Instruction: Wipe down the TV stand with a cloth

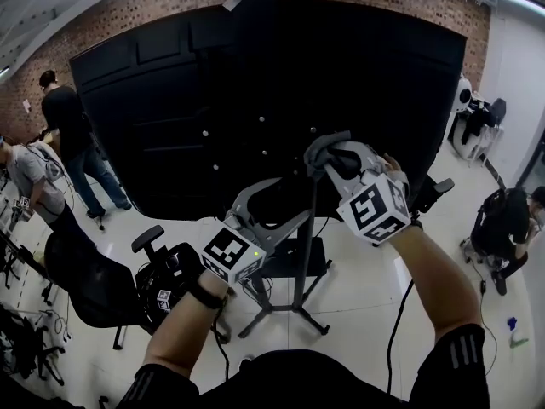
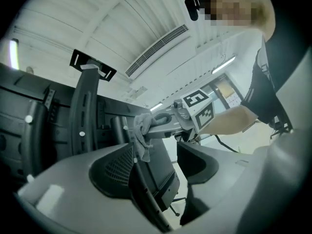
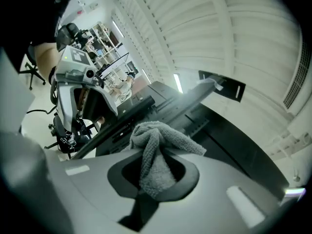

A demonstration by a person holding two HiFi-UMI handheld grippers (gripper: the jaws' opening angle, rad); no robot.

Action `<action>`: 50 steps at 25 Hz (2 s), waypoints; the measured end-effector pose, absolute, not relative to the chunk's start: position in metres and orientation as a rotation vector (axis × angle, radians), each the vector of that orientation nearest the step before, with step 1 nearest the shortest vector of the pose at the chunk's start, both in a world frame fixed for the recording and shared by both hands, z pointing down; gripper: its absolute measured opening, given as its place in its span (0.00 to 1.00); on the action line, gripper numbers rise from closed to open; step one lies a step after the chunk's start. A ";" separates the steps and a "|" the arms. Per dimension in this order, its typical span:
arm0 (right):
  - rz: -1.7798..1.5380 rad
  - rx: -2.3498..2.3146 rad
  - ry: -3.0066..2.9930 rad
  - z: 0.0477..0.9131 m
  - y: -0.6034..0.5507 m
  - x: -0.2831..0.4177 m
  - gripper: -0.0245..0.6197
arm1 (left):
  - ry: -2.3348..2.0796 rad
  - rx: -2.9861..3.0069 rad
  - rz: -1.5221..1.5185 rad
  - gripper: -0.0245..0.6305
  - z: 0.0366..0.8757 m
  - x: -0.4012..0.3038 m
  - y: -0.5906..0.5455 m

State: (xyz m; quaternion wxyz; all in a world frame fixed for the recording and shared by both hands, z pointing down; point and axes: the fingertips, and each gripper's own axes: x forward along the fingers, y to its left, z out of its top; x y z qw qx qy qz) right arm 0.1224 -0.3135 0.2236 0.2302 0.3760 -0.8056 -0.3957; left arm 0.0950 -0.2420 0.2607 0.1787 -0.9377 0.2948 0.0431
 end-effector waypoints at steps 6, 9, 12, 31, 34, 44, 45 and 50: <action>-1.138 0.963 -2.215 0.218 -0.303 0.033 0.07 | 0.892 -2.612 0.117 0.48 0.256 0.017 -0.243; -1.122 0.923 -2.223 0.219 -0.301 -0.012 0.07 | 0.921 -2.597 0.126 0.48 0.255 -0.021 -0.244; -1.112 0.911 -2.248 0.219 -0.299 -0.056 0.07 | 0.943 -2.593 0.141 0.47 0.255 -0.056 -0.243; -1.406 0.778 -1.311 0.241 -0.378 -0.213 0.07 | 1.032 -2.619 0.178 0.47 0.278 -0.207 -0.255; -1.385 0.758 -1.245 0.245 -0.394 -0.216 0.07 | 1.027 -2.626 0.190 0.47 0.281 -0.216 -0.260; -1.397 0.745 -1.212 0.251 -0.402 -0.231 0.07 | 1.054 -2.635 0.217 0.47 0.284 -0.245 -0.259; -1.405 0.745 -1.223 0.251 -0.401 -0.234 0.07 | 1.056 -2.634 0.217 0.47 0.285 -0.247 -0.259; -1.458 0.729 -1.301 0.250 -0.388 -0.260 0.07 | 1.070 -2.639 0.219 0.47 0.290 -0.254 -0.259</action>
